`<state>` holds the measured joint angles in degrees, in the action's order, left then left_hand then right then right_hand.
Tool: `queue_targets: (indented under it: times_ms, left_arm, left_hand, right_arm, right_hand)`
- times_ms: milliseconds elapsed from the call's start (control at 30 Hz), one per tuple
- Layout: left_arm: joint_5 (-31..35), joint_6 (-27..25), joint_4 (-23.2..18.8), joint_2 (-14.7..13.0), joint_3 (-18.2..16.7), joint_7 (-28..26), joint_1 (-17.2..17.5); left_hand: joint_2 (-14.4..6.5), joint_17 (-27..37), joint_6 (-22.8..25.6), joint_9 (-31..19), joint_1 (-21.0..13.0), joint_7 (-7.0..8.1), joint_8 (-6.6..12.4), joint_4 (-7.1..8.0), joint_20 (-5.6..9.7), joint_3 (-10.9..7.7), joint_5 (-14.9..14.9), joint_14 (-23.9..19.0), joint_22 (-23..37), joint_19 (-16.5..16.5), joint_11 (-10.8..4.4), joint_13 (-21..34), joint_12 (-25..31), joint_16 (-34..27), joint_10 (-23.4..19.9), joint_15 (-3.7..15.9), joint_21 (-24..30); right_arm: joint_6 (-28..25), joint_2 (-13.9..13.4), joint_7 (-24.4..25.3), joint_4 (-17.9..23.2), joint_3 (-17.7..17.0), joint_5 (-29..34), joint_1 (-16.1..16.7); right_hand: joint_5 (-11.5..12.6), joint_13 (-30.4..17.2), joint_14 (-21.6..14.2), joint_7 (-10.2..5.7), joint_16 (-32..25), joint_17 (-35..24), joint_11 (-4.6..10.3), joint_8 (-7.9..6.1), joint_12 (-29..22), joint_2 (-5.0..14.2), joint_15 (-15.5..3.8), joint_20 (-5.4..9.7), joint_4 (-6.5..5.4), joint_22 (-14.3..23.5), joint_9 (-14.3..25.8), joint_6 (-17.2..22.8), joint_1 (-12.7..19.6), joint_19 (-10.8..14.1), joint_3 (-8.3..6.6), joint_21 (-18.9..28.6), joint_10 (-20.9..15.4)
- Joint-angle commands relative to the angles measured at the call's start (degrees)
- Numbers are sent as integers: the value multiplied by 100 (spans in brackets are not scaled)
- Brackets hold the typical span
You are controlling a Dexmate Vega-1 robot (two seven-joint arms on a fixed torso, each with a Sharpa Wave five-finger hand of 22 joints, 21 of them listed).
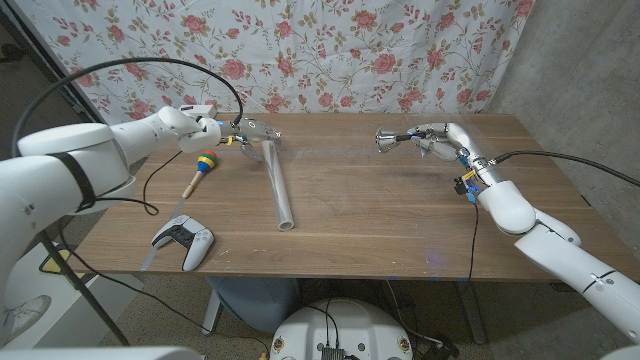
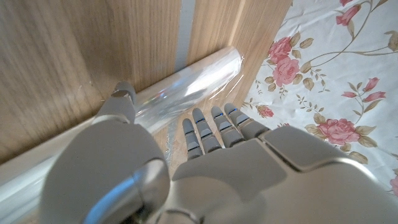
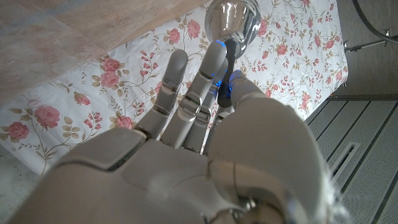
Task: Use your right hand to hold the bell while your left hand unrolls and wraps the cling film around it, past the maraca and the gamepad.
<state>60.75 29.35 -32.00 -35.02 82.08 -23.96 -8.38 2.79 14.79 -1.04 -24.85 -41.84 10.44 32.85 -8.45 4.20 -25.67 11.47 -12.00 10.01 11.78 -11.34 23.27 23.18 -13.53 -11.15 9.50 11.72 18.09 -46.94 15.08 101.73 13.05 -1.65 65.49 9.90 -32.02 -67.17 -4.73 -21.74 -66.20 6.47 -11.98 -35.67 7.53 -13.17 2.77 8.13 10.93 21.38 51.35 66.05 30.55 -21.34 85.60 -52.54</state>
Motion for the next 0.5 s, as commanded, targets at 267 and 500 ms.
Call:
queue_targets:
  times_ms: [267, 500]
  left_arm:
    - [-102, 2, 925, 538, 416, -202, -213]
    - [-211, -92, 1031, 630, 604, -220, -252]
  left_hand:
    - [-37, 36, -37, -41, 26, 13, 59, 4, -8, 7, 14, -53, 16, 62, 12, 41, 49, 12, -23, 7, 11]
    - [-32, 43, -41, -46, 26, 6, 78, -1, -11, 7, 11, -59, 16, 67, 25, 54, 52, 21, -5, 2, 8]
  right_arm:
    - [-147, -39, 11, 131, -56, 38, 95]
    - [-186, -18, 10, 138, -26, 61, 48]
  right_hand:
    - [45, -17, -72, -1, 17, -25, 26, 0, 14, 5, 7, 875, -2, -8, 22, 47, -32, -20, -62, 48, -38]
    - [45, -14, -72, 6, 29, -21, 24, 1, 22, 3, 5, 876, -1, -9, 22, 48, -34, -24, -67, 51, -41]
